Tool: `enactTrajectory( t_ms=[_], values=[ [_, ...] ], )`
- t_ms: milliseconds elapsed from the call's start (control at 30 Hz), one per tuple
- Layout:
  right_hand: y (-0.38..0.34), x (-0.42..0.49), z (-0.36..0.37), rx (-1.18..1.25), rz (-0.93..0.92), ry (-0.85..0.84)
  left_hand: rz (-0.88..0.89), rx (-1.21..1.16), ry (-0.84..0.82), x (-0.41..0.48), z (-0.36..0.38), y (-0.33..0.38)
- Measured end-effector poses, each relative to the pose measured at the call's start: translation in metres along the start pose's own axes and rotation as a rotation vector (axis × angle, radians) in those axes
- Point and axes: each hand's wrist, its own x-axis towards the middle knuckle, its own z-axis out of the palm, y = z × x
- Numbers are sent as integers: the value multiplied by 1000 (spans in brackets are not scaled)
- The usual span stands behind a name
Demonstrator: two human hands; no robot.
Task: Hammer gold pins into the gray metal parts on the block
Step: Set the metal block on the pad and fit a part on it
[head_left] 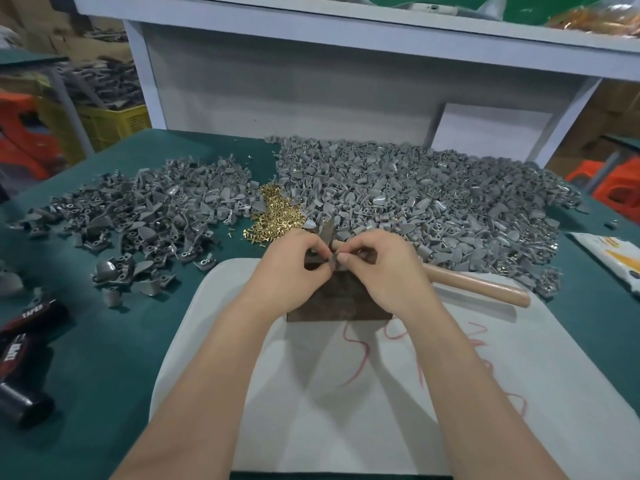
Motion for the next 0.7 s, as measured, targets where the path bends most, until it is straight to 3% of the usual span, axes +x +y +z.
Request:
enactTrajectory(
  t_ms=[433, 700],
  values=[
    [-8, -2, 2, -259, -105, 14, 17, -25, -7, -1, -3, 2],
    [-19, 2, 2, -452, -68, -12, 51, 8, -6, -1, -3, 3]
  ],
)
